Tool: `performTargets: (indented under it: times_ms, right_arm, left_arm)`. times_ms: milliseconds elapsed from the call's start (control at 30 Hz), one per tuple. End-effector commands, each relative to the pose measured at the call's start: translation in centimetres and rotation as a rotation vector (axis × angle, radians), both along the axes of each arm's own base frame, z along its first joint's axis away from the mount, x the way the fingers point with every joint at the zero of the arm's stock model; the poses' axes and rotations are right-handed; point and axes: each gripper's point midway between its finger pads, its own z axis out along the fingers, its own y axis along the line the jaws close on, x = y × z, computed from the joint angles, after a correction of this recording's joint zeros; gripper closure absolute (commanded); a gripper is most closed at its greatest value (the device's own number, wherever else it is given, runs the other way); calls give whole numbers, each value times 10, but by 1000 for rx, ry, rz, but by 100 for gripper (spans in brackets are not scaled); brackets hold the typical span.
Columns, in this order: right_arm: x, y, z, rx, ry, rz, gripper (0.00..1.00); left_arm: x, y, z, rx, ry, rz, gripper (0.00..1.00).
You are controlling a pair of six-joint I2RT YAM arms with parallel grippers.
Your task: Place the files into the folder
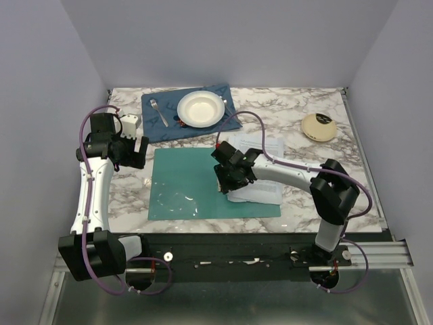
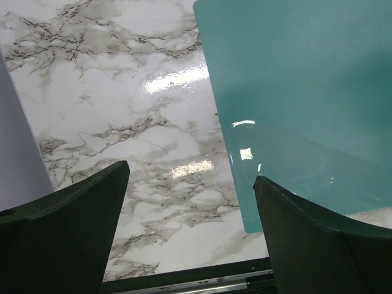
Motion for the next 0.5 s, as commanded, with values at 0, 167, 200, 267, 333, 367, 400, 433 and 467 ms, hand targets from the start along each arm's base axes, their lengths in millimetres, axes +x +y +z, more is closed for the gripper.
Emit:
performTargets:
  times_ms: [0, 167, 200, 267, 333, 367, 400, 433, 467]
  right_arm:
    - [9, 5, 28, 49, -49, -4, 33]
    - [49, -31, 67, 79, -139, -106, 0]
    - [58, -45, 71, 76, -144, -147, 0]
    - [91, -95, 80, 73, -172, -308, 7]
    - [114, -142, 80, 97, -184, -410, 4]
    - [119, -157, 76, 84, -180, -442, 2]
    - [126, -170, 77, 72, -188, -464, 1]
    - [131, -193, 73, 38, -175, -513, 1]
    - [134, -201, 64, 14, -148, -525, 2]
  left_arm:
    - [-2, 5, 10, 28, -23, 3, 1]
    - [-1, 7, 11, 35, -24, 6, 1]
    - [-1, 8, 12, 40, -26, 8, 1]
    - [-1, 8, 11, 44, -24, 8, 1]
    - [-1, 9, 10, 47, -21, 8, 1]
    - [-1, 9, 9, 48, -21, 7, 1]
    - [-1, 9, 9, 48, -20, 7, 1]
    - [-2, 9, 7, 47, -15, 6, 1]
    - [-2, 8, 6, 45, -11, 5, 1]
